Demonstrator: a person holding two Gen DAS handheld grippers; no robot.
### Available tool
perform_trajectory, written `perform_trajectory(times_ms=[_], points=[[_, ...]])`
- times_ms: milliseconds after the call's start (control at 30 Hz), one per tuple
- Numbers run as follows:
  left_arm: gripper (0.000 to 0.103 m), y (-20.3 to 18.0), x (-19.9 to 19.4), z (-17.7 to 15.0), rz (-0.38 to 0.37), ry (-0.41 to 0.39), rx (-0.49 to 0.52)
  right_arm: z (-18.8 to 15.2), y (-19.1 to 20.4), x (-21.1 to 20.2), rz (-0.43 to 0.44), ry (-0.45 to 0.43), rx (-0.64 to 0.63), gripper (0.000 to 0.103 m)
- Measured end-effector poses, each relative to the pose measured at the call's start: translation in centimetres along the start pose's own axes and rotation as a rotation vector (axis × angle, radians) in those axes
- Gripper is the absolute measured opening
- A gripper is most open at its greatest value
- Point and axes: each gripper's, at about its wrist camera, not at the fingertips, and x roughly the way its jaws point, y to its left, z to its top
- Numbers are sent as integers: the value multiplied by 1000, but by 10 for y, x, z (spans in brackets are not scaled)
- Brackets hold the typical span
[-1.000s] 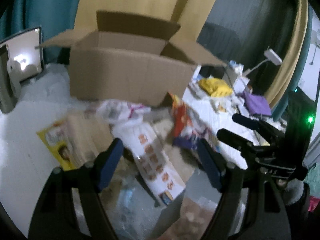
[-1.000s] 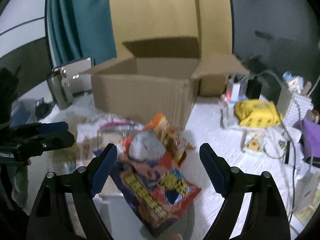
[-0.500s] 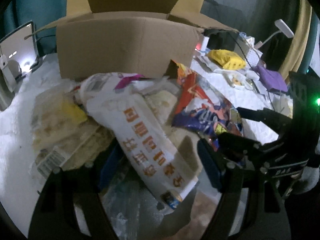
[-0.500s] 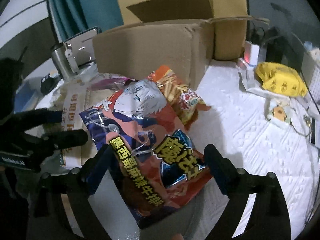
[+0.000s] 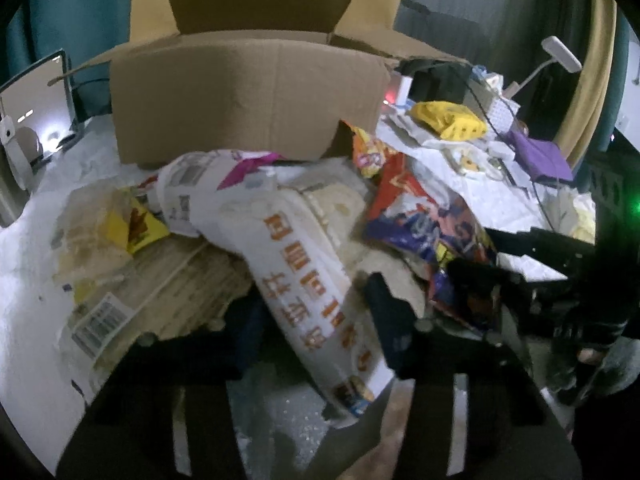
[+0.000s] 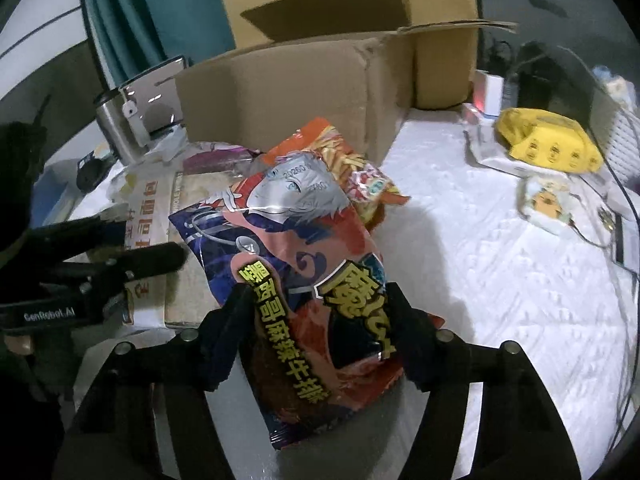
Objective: Organize snacks
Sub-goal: 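Grasp the white printed bread bag with the left tool while the right tool grasps the red anime-print bag, then lower both held bags into the cardboard box and release them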
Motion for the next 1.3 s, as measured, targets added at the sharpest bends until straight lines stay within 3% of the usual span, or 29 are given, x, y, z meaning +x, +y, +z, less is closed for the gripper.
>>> perform_trajectory(times_ms=[33,167,367,767,1300], points=[[44,1,-2,0,-7,-4,-7,-1,-2,-4,-2,-10,13,50],[33,0,-12,-1,-55,-33,-26,-4,-14,-25,-13,-63,79,26],[25,-5,-28,2,-90,-83,-17,-9,-20,-33,-24,-69,97,8],[21,6,-65,24,-87,-190,-14,2,-3,-66,-53,-160,78,3],[21,53,-93,64,-54,-308,-27,79,24,-91,-114,-314,-7,3]])
